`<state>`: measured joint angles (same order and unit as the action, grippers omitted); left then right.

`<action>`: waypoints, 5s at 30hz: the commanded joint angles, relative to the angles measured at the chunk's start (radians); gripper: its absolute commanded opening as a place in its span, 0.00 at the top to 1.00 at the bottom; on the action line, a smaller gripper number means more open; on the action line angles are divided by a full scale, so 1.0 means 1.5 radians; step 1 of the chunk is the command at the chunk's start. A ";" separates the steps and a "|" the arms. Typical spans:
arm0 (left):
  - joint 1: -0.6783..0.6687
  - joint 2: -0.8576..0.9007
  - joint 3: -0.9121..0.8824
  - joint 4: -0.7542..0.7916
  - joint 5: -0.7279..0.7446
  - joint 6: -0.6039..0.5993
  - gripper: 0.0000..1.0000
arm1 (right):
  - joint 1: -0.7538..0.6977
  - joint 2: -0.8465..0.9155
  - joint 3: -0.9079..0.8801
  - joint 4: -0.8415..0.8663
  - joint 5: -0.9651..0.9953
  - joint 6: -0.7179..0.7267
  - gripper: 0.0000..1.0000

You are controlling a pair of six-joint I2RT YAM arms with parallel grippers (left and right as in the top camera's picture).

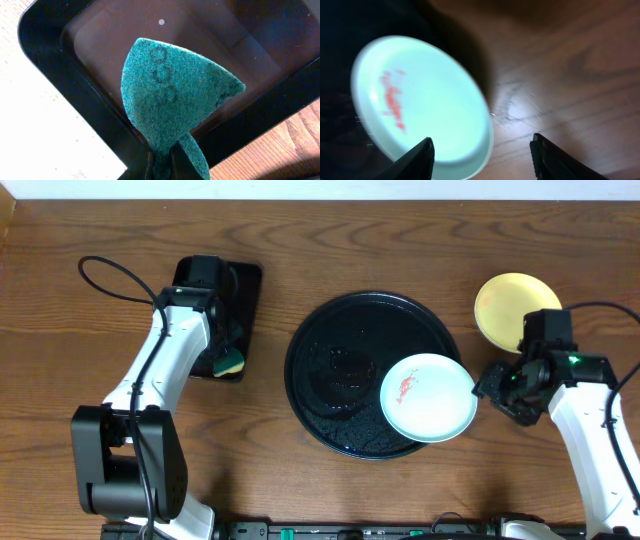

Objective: Clean dirty plates on tray and stack at the side
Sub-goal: 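Move the right gripper to the rim of the remaining green plate, then drag the red-stained green plate toward the tray center with right gripper, then move the left gripper with the sponge onto the green plate, then scrub the red stain with the sponge while right gripper holds the rim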

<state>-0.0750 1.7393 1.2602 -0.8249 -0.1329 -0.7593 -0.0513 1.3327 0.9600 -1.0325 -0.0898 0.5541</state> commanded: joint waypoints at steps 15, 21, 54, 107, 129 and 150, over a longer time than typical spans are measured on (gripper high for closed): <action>-0.002 0.004 -0.002 0.001 -0.003 -0.004 0.93 | 0.080 -0.002 -0.176 0.131 -0.048 0.059 0.50; -0.002 0.004 -0.002 0.001 -0.003 -0.004 0.93 | 0.089 -0.001 -0.181 0.139 -0.015 0.067 0.63; -0.002 0.004 -0.002 0.006 -0.003 -0.004 0.93 | 0.179 0.028 -0.129 0.367 -0.127 -0.050 0.99; -0.092 -0.161 -0.001 0.080 0.355 0.172 0.93 | 0.223 0.280 -0.038 0.381 -0.098 -0.188 0.99; -0.305 -0.069 -0.001 0.159 0.247 0.036 0.93 | 0.223 0.280 -0.038 0.381 -0.098 -0.188 0.99; -0.363 0.130 -0.001 0.228 0.261 -0.100 0.93 | 0.223 0.280 -0.038 0.381 -0.098 -0.188 0.99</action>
<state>-0.6159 1.9076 1.2575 -0.4934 0.2554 -0.8860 0.2775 1.7279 0.8986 -0.4549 -0.2481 0.3023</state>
